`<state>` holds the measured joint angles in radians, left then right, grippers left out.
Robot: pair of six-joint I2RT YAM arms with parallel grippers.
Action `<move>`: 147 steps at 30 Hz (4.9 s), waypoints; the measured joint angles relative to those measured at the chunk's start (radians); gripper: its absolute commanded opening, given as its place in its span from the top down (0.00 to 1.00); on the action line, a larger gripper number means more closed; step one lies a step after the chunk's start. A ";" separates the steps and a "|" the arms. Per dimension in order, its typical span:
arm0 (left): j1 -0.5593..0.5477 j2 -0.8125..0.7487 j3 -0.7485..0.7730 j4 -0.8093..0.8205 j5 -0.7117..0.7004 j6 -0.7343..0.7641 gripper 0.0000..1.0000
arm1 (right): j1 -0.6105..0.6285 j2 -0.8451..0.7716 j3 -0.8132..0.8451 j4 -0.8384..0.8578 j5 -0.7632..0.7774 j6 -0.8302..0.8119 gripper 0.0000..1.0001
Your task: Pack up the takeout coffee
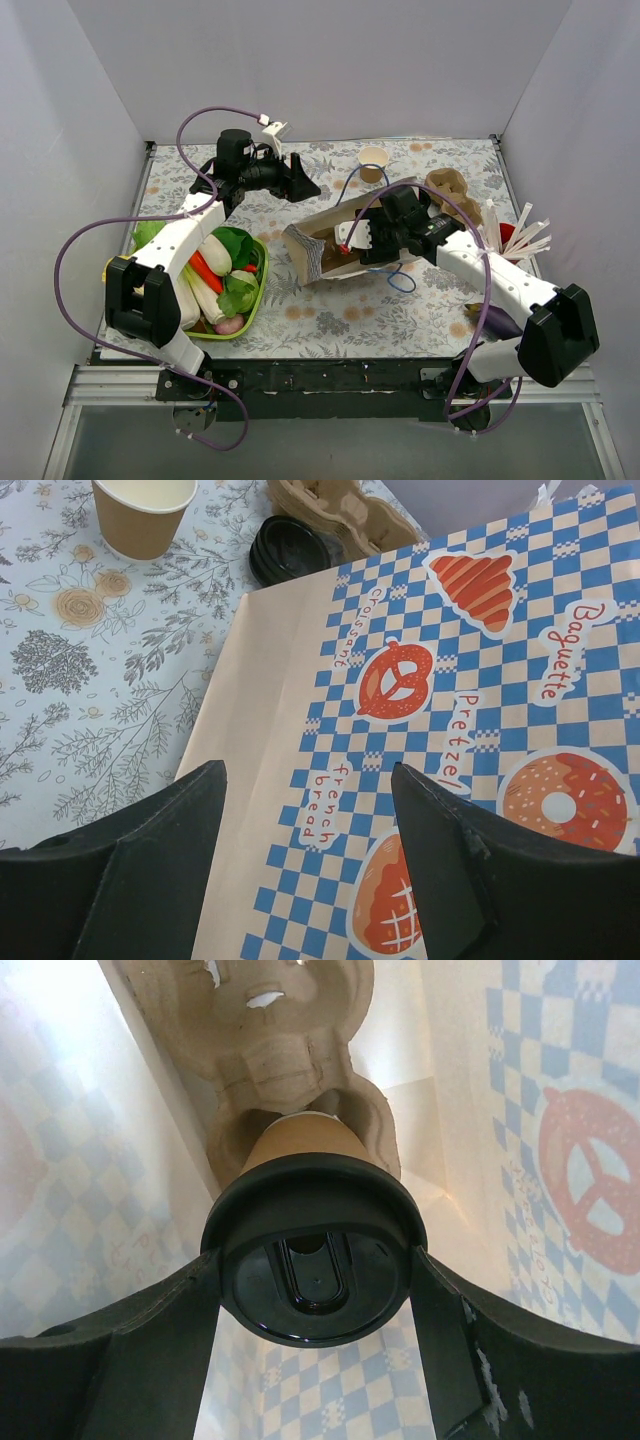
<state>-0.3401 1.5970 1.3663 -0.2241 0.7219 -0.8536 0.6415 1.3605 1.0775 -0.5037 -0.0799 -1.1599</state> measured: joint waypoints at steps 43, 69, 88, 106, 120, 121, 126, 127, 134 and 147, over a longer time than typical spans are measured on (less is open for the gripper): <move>0.043 0.000 -0.023 0.022 0.010 0.005 0.33 | -0.064 0.466 0.486 -0.360 -0.063 -0.135 0.59; 0.044 -0.033 -0.015 -0.025 0.026 0.072 0.33 | -0.104 0.416 0.585 -0.483 -0.184 0.002 0.05; 0.044 -0.033 0.053 -0.070 -0.004 0.121 0.30 | -0.149 0.233 0.677 -0.269 -0.218 0.369 0.02; 0.077 -0.033 0.162 -0.083 -0.199 0.109 0.16 | -0.204 0.216 0.725 -0.055 0.482 0.812 0.02; 0.084 0.093 0.466 -0.090 -0.338 0.174 0.12 | -0.213 0.198 0.669 0.032 0.708 0.774 0.02; 0.085 0.101 0.472 -0.090 -0.339 0.177 0.12 | -0.221 0.188 0.666 0.023 0.715 0.766 0.02; 0.090 0.110 0.448 -0.081 -0.341 0.180 0.12 | -0.300 0.111 0.661 -0.148 0.694 0.719 0.03; 0.090 0.106 0.431 -0.078 -0.340 0.180 0.12 | -0.328 0.093 0.663 -0.190 0.665 0.715 0.04; 0.090 0.095 0.320 -0.045 -0.333 0.156 0.11 | -0.558 0.053 0.801 -0.503 0.376 0.689 0.09; 0.094 -0.018 0.124 0.070 -0.311 0.101 0.11 | -0.581 -0.182 0.545 -0.751 -0.092 0.470 0.44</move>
<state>-0.2459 1.5787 1.4902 -0.1543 0.4107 -0.7528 0.0608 1.1790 1.6226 -1.2545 -0.1722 -0.6903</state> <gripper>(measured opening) 0.888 0.533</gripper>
